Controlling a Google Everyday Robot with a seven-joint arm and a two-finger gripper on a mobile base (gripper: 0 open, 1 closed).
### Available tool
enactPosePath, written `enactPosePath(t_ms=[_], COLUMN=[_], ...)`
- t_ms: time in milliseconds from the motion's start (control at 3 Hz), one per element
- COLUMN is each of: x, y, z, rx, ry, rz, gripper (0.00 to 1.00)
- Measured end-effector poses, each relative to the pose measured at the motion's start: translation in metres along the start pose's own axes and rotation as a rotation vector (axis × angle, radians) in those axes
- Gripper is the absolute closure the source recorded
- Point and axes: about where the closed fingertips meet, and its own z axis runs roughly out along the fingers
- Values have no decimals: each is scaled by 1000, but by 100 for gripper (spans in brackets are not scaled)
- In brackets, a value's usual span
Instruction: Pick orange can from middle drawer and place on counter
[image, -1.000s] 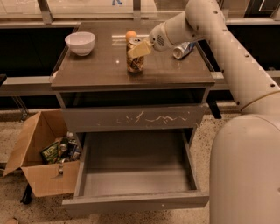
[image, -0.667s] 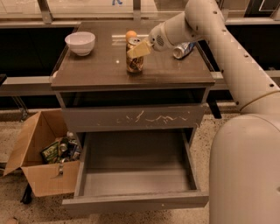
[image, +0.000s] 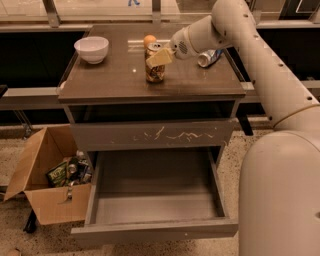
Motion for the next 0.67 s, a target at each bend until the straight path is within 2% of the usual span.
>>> enactPosePath(t_ms=[333,667], x=[0,0], y=[0,3], z=[0,-10], rx=[-3,5], ry=[-4,-23], rz=[-2,-19], gripper=[0,0])
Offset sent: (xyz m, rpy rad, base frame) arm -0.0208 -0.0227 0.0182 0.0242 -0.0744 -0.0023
